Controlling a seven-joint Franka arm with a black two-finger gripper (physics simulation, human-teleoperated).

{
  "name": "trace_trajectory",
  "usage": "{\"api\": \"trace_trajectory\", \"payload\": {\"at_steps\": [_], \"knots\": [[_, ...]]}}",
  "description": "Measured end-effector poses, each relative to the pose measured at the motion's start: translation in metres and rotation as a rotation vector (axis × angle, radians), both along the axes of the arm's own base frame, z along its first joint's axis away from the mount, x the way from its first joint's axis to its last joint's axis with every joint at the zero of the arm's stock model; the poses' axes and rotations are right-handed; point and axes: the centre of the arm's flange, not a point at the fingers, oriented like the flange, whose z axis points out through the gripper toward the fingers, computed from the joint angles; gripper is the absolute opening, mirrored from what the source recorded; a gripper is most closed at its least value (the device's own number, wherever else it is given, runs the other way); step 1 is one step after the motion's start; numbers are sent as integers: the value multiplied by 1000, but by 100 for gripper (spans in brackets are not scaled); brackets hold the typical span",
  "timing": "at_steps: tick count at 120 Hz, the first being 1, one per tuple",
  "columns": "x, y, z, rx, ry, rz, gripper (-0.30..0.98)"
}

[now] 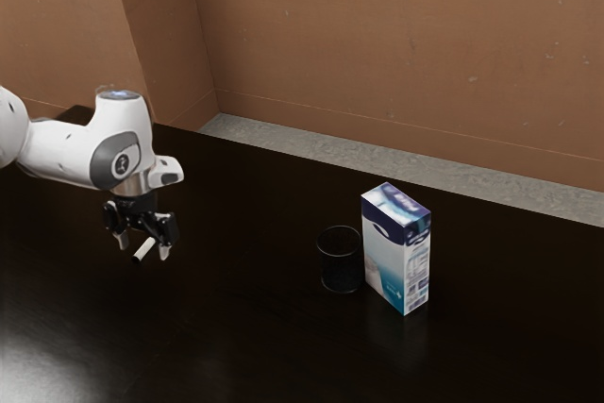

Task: Put the marker into the pen holder.

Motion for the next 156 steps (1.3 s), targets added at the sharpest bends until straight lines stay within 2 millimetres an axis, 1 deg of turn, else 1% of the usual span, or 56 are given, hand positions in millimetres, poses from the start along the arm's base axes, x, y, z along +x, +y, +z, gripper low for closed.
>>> {"api": "trace_trajectory", "payload": {"at_steps": [8,17,22,29,33,40,43,59,69,79,101,125,133,146,156], "knots": [[8,-1,1,4,-15,-9,69],[15,-2,9,7,-33,-13,69],[16,2,11,4,-33,-3,69],[14,15,10,-7,-31,26,69],[13,20,5,-13,-27,37,68],[12,29,-14,-18,-7,52,64],[14,31,-17,-19,-8,53,62],[20,33,-24,-17,-15,59,57],[34,47,-29,-8,-28,58,55],[44,48,-36,-7,-30,34,54],[42,60,-46,-11,-19,11,48],[38,70,-55,-18,-4,-9,36],[37,73,-56,-20,-3,-15,28],[36,73,-56,-23,-3,-27,12],[36,73,-57,-24,-2,-35,3]]}}
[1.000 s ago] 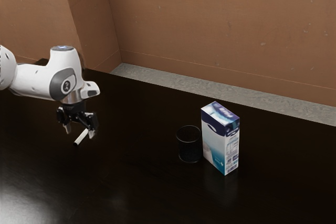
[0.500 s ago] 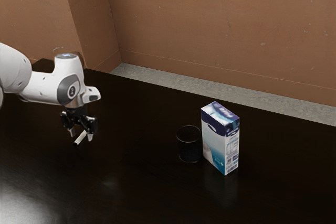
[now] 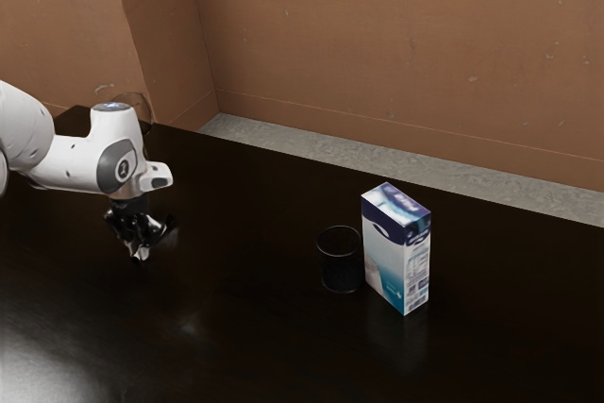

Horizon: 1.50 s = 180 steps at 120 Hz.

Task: Put the marker into the pen holder.

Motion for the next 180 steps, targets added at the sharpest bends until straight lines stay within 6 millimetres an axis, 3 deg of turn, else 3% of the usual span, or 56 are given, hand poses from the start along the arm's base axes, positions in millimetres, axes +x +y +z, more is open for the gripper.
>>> {"api": "trace_trajectory", "payload": {"at_steps": [24,33,43,53,66,76,83,90,101,108,119,131,138,149,162,180], "knots": [[1,0,-3,7,5,-15,-7],[1,0,-4,11,8,-17,-6],[2,1,7,15,-8,-17,-8],[5,-2,39,22,-45,-22,-9],[5,-22,116,24,-101,-52,-10],[16,-52,169,30,-100,-108,-10],[26,-78,193,38,-72,-160,-10],[36,-118,209,49,-37,-238,-10],[44,-173,210,61,32,-345,-10],[45,-198,207,75,74,-399,-10],[61,-207,195,84,130,-416,-9],[75,-217,198,48,157,-395,-8],[75,-239,208,15,165,-403,-7],[67,-293,220,-35,179,-448,-7],[58,-331,209,-75,231,-462,-6],[56,-351,189,-104,271,-429,-6]]}}
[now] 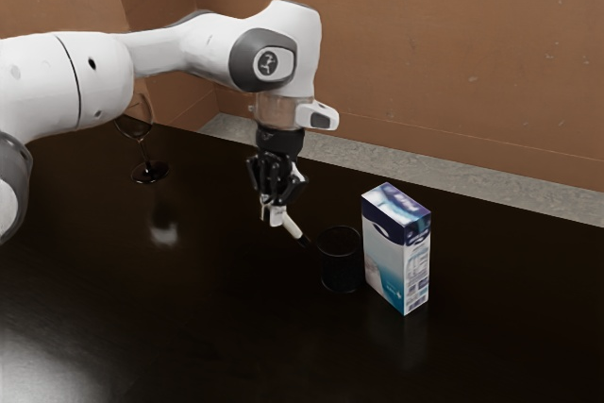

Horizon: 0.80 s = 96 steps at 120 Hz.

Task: Put the marker into the pen holder.

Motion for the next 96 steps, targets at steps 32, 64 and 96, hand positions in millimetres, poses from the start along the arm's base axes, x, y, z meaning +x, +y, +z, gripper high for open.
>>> {"api": "trace_trajectory", "payload": {"at_steps": [32,64,96], "knots": [[10,-20,-7,-43,-28,76,-6],[18,-21,-13,-41,-47,145,-6],[31,-19,-25,-42,-61,195,-5]]}}
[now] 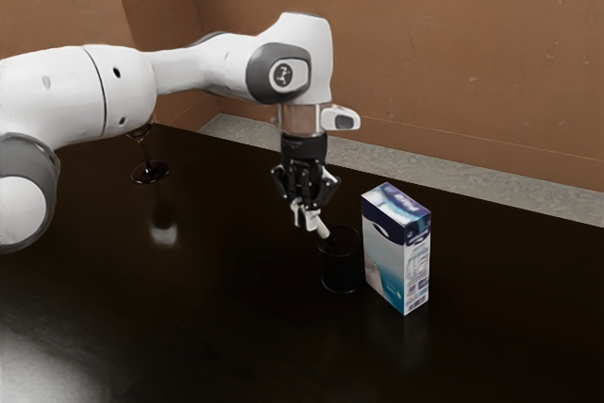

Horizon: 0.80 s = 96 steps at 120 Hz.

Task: Put the marker into the pen holder.

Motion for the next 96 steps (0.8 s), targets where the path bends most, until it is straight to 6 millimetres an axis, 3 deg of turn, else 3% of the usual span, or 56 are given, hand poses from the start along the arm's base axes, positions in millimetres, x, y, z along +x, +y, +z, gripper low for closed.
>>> {"api": "trace_trajectory", "payload": {"at_steps": [9,30,57,61,65,76,85,96], "knots": [[2,1,-3,1,-1,11,-4],[3,3,-1,-9,-6,36,33],[-18,44,92,29,-113,93,56],[-28,58,118,55,-147,105,58],[-40,85,147,90,-187,140,59],[-86,211,213,201,-251,352,63],[-105,269,222,241,-246,421,64],[-110,302,214,243,-220,444,66]]}}
